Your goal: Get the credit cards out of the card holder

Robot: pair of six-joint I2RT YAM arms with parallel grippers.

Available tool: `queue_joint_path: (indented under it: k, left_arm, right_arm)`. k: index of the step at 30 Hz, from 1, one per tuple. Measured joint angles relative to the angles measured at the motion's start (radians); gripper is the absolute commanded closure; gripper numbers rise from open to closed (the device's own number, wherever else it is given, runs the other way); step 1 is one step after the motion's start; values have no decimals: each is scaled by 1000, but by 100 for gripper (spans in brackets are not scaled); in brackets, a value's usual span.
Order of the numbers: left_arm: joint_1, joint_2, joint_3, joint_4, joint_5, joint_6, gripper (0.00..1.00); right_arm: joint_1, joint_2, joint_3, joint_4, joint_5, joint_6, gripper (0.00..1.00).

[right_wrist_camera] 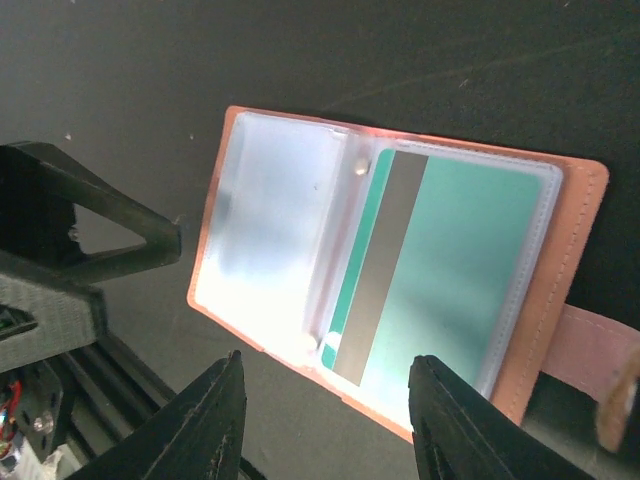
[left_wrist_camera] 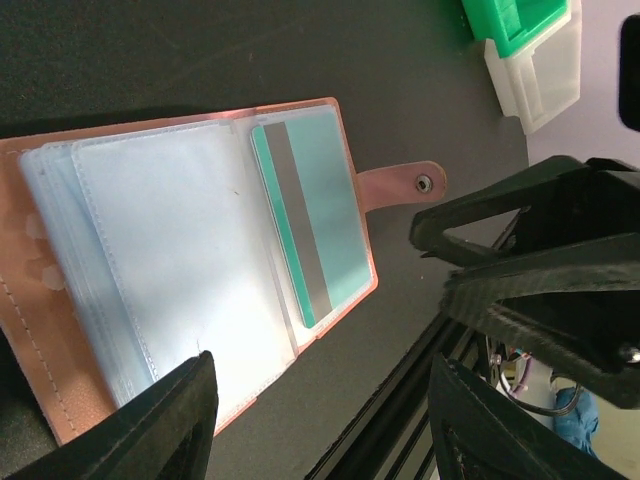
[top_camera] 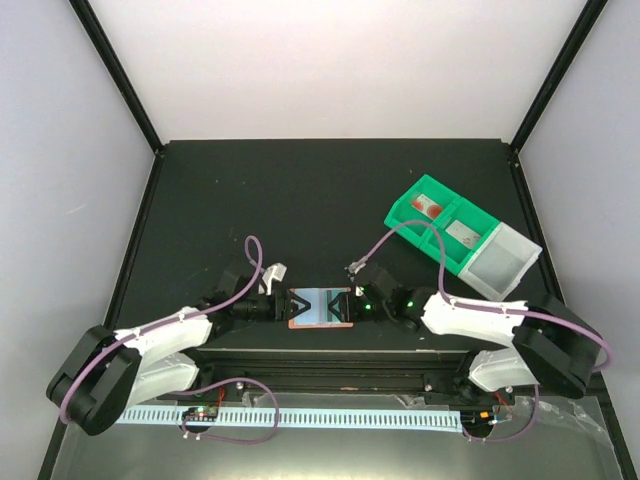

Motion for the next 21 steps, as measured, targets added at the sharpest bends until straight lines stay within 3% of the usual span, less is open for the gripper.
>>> queue_joint_path:
  k: [12, 21]
  left_arm:
    - [0, 26, 0, 9, 0, -3, 45]
    - [0, 24, 0, 25, 5, -5, 48]
  right_arm:
    - [15, 107, 19, -5, 70, -19, 58]
    - [15, 119, 19, -9, 126, -28, 71]
